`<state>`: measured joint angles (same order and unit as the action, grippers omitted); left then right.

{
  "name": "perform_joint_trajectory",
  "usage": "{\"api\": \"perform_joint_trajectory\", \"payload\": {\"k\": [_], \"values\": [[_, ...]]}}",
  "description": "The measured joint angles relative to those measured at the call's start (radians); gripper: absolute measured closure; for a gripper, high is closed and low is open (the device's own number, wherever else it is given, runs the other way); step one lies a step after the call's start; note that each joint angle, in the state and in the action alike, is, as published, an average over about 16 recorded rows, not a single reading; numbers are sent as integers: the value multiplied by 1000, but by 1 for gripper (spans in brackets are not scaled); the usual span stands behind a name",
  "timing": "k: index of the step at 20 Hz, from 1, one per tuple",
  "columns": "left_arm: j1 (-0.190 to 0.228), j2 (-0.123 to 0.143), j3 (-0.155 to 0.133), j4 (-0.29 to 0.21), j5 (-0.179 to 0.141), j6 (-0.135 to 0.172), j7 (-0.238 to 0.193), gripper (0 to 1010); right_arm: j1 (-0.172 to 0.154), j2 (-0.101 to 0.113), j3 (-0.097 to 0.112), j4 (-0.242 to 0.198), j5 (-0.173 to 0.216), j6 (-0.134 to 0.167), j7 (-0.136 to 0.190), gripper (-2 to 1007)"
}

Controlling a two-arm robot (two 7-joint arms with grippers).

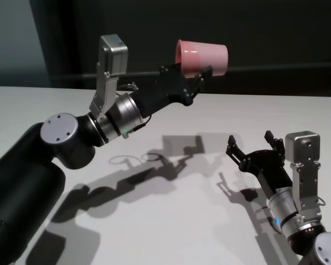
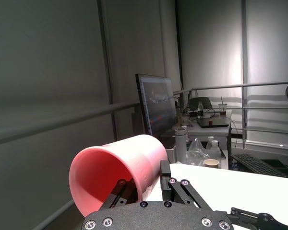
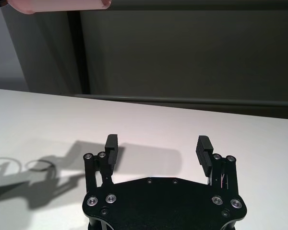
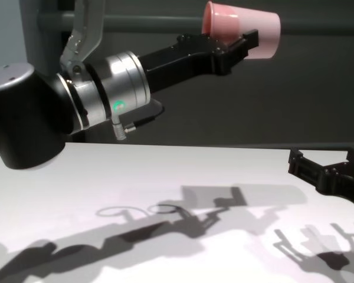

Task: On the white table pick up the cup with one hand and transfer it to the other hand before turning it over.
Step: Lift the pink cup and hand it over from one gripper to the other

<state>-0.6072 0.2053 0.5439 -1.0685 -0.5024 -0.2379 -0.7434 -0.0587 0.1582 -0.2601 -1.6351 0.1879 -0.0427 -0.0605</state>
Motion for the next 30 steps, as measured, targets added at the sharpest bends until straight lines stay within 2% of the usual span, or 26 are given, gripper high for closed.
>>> {"api": "perform_joint_trajectory", "payload": {"k": [17, 30], "values": [[0, -2, -2, 1, -6, -1, -10, 809, 0, 0, 0, 0, 0, 0, 0, 5], [-7, -19, -11, 28, -88, 2, -79, 809, 0, 0, 0, 0, 0, 0, 0, 5]]}}
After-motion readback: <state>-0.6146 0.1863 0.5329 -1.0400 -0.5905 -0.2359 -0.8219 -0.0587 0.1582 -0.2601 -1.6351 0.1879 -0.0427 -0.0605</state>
